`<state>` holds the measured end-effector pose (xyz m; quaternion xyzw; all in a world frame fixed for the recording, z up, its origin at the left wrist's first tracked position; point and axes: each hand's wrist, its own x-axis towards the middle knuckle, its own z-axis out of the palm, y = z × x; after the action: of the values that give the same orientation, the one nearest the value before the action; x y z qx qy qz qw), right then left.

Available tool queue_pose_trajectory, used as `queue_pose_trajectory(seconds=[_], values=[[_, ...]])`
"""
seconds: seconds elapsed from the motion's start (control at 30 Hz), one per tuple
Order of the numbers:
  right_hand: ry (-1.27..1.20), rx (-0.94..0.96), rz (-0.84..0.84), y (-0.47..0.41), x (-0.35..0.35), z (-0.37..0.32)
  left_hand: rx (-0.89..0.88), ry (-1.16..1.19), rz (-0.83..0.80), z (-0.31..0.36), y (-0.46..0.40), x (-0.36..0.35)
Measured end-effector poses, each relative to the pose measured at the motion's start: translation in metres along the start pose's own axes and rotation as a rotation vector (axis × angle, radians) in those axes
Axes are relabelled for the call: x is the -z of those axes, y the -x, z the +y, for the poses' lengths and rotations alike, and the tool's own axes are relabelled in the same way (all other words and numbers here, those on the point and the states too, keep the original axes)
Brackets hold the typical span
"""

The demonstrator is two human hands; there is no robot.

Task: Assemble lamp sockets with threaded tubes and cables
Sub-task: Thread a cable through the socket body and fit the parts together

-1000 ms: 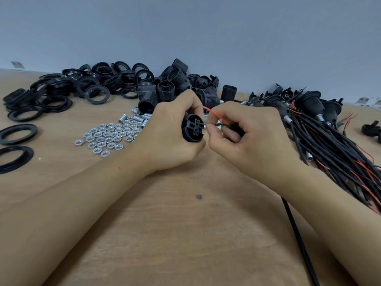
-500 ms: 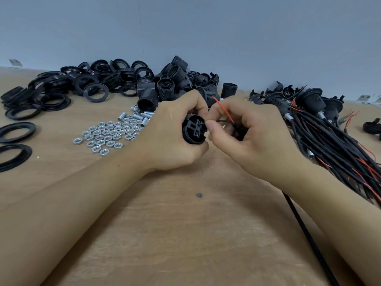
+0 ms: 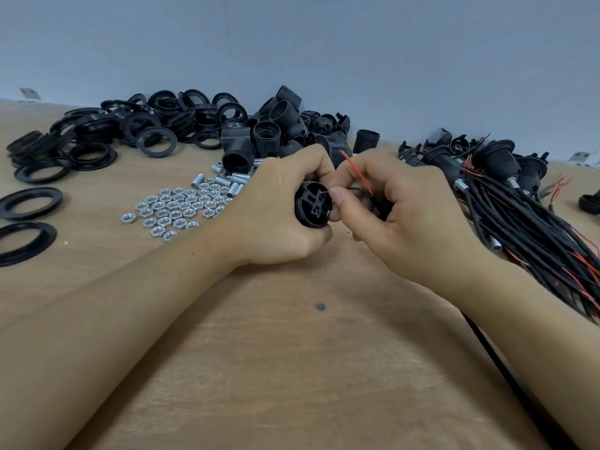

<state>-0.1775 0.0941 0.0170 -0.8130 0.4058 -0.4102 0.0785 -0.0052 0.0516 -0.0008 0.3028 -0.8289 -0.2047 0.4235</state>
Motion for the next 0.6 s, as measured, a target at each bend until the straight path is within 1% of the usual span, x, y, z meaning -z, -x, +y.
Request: queue_pose_trajectory(seconds=[0.13, 0.33, 0.43, 0.6], values=[[0.141, 0.05, -0.006, 0.0005, 0.0007, -0.0012, -0.004, -0.04, -0.02, 0.0009, 0.0003, 0.0003], [0.224, 0.109, -0.038, 0.0005, 0.0035, -0.004, 0.013, -0.022, -0.051, 0.0025, -0.0004, 0.0004], [0.22, 0.126, -0.055, 0.0008, 0.0045, -0.004, -0.011, -0.043, -0.039, 0.003, -0.0006, -0.0011], [0.15, 0.113, -0.056, 0.0023, 0.0018, -0.0028, -0.011, 0.009, -0.033, 0.0032, 0.0009, -0.0032]])
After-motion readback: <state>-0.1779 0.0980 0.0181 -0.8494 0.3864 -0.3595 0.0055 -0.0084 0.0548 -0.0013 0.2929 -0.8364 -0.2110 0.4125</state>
